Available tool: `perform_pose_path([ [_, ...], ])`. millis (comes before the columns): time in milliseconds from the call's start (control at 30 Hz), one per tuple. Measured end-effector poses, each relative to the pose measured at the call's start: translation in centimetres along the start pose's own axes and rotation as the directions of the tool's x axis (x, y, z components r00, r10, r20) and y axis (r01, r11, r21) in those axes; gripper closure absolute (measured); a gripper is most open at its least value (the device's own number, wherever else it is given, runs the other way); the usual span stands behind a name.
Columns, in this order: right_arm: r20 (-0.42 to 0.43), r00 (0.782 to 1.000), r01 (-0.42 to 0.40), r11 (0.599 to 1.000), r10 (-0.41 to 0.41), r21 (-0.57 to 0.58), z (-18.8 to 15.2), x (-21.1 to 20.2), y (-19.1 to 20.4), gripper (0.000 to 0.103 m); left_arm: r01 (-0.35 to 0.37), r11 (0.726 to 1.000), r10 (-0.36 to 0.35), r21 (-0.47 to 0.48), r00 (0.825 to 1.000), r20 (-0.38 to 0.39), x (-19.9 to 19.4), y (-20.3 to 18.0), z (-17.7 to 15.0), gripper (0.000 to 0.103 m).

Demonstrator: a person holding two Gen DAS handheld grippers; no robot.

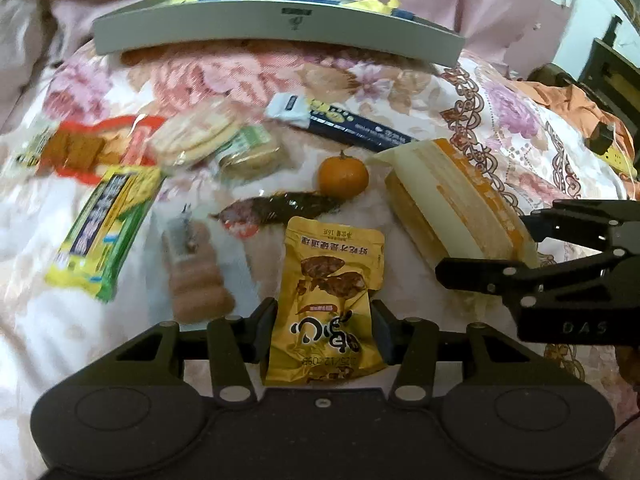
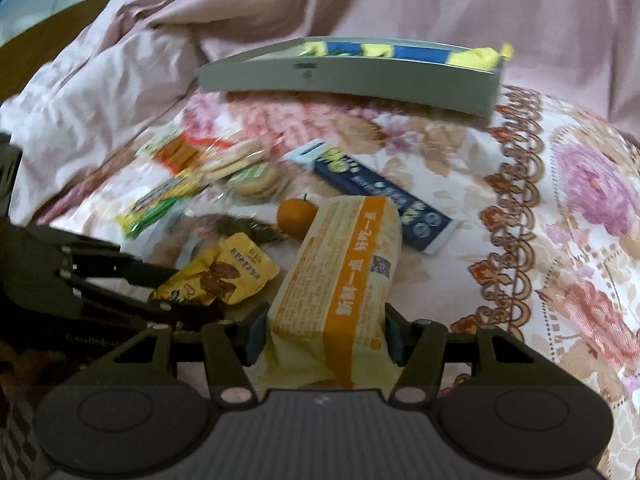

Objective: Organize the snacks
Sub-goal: 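Grasp the gold snack pouch with the left tool while the right tool holds the bread bag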

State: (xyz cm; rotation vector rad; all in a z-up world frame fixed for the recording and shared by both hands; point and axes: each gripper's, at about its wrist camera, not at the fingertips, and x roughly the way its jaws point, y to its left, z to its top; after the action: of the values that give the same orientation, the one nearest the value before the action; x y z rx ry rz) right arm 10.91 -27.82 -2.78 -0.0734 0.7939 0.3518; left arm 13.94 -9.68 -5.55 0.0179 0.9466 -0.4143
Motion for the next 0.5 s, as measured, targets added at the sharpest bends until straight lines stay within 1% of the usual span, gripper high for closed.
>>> perform_pose_path([
  [67, 0.004, 1.0, 0.013, 1.0, -0.013, -0.015, -0.1, 0.2, 0.3, 0.039, -0.007, 1.0, 0.007, 0.02, 1.0, -0.006, 0.0, -0.1, -0.1, 0.049],
  [133, 0.015, 1.0, 0.012, 1.0, -0.013, 0.012, -0.1, 0.4, 0.0, 0.035, -0.015, 0.999, 0.015, 0.045, 1.0, -0.013, 0.2, -0.4, 0.1, 0.048],
  [200, 0.023, 1.0, 0.001, 0.999, -0.002, 0.041, -0.1, 0.6, -0.3, 0.034, -0.021, 0.996, 0.024, 0.083, 0.999, -0.029, 0.5, -0.8, 0.2, 0.044],
  [267, 0.04, 0.999, -0.002, 0.998, -0.001, 0.061, 0.0, 0.7, -0.6, 0.032, -0.023, 0.992, 0.028, 0.124, 0.999, -0.037, 0.8, -1.2, 0.1, 0.038],
  [300, 0.044, 0.999, -0.003, 0.998, 0.0, 0.069, 0.0, 0.9, -0.7, 0.032, -0.025, 0.99, 0.031, 0.141, 0.999, -0.037, 0.8, -1.4, 0.1, 0.038],
  [400, 0.044, 0.999, 0.0, 0.996, -0.004, 0.091, 0.1, 1.5, -1.0, 0.031, -0.029, 0.988, 0.034, 0.155, 0.999, -0.033, 0.9, -1.5, 0.0, 0.038],
  [467, 0.03, 1.0, 0.001, 0.994, -0.005, 0.114, 0.0, 1.9, -1.2, 0.03, -0.036, 0.987, 0.041, 0.155, 0.999, -0.031, 0.9, -1.4, 0.0, 0.044],
  [500, 0.022, 1.0, -0.001, 0.992, -0.002, 0.126, 0.0, 2.0, -1.3, 0.03, -0.036, 0.987, 0.041, 0.158, 0.999, -0.032, 0.9, -1.3, 0.1, 0.044],
])
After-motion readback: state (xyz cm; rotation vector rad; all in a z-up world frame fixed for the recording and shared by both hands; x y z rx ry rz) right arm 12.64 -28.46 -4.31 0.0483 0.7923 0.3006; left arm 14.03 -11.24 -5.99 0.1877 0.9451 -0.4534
